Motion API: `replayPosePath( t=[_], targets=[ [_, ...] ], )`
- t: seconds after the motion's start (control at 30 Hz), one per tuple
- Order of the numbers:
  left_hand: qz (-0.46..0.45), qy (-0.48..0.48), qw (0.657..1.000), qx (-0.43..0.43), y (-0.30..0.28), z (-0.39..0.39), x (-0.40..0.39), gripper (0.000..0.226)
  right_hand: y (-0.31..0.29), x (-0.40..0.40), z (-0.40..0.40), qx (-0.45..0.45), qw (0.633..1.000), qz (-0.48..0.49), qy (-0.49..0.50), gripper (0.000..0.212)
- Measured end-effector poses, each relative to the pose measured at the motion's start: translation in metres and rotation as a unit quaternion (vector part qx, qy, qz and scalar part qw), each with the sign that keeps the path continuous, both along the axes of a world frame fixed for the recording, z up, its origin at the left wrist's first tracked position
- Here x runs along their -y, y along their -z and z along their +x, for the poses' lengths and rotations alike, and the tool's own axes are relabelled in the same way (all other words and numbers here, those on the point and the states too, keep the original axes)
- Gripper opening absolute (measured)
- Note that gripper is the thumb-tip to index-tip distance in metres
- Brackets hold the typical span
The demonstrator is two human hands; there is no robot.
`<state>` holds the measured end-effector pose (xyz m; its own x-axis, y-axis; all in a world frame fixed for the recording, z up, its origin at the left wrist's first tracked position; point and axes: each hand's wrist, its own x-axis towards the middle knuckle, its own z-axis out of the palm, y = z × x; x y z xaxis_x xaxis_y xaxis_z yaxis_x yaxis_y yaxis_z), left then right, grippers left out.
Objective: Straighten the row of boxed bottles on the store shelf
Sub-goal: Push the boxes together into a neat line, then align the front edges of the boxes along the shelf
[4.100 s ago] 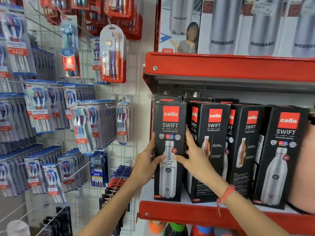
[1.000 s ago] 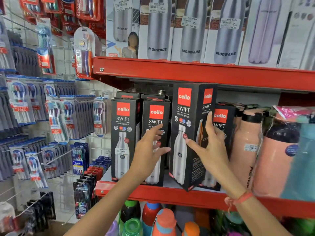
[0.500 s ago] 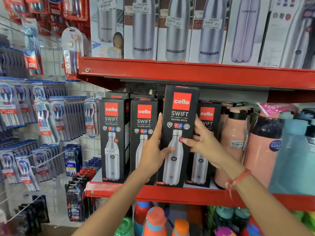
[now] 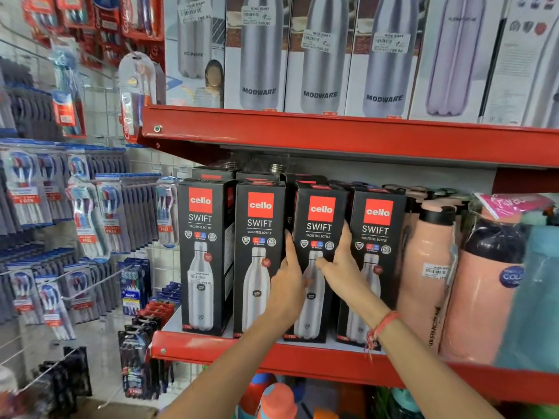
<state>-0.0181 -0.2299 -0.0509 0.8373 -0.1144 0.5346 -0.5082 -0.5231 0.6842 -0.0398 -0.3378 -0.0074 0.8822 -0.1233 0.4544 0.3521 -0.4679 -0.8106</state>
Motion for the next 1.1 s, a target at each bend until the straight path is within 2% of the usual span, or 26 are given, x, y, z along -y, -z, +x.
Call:
replayPosePath(
  t=[0.1,0.23,0.3,0.37,0.43,0.53,0.6,0.7,0.77,0.87,0.9,0.97,1.07,1.1],
  targets=[
    [0.034,-0.036,0.999,-0.015,-0.004,-0.001,0.003,0.089,-0.001,-0.006,-0.003,0.001,1.000,-0.011,0.016,0.100],
    [0.192,-0.109,0.975,0.016,-0.021,-0.008,-0.005,0.075,-0.004,-0.017,-0.012,0.027,0.997,-0.043,0.053,0.097],
    [0.235,-0.118,0.964,0.039,-0.031,-0.013,-0.017,0.065,-0.010,-0.026,-0.021,0.035,0.996,-0.045,0.062,0.092],
    [0.211,-0.100,0.969,0.078,-0.039,-0.018,-0.032,0.045,-0.014,-0.038,-0.032,0.054,0.994,-0.041,0.082,0.087],
    [0.140,-0.064,0.981,0.116,-0.043,-0.023,-0.052,0.025,-0.015,-0.054,-0.041,0.110,0.987,-0.050,0.102,0.078],
    [0.033,-0.038,0.986,0.156,-0.042,-0.028,-0.091,0.019,-0.007,-0.081,-0.043,0.170,0.982,-0.049,0.064,0.056],
    [-0.033,-0.033,0.987,0.157,-0.031,-0.026,-0.124,0.016,0.002,-0.103,-0.041,0.151,0.987,-0.046,0.002,0.040],
    [-0.121,-0.053,0.984,0.122,-0.005,-0.020,-0.170,0.015,0.024,-0.138,-0.032,0.055,0.997,-0.025,-0.057,0.032],
    [-0.159,-0.074,0.982,0.077,0.011,-0.012,-0.193,0.021,0.045,-0.159,-0.025,-0.039,0.995,0.022,-0.091,0.042],
    [-0.224,-0.010,0.967,-0.122,0.023,-0.003,-0.215,0.060,0.064,-0.188,-0.019,-0.150,0.982,0.062,-0.093,0.066],
    [-0.234,0.024,0.955,-0.179,0.024,-0.002,-0.219,0.068,0.067,-0.195,-0.018,-0.167,0.979,0.068,-0.091,0.069],
    [-0.216,0.100,0.942,-0.237,0.027,-0.004,-0.225,0.077,0.071,-0.203,-0.016,-0.175,0.975,0.096,-0.095,0.069],
    [-0.206,0.166,0.933,-0.245,0.031,-0.009,-0.227,0.065,0.076,-0.208,-0.009,-0.147,0.978,0.112,-0.093,0.066],
    [-0.203,0.173,0.932,-0.245,0.034,-0.009,-0.229,0.068,0.078,-0.208,-0.008,-0.142,0.979,0.112,-0.091,0.065]
  ],
)
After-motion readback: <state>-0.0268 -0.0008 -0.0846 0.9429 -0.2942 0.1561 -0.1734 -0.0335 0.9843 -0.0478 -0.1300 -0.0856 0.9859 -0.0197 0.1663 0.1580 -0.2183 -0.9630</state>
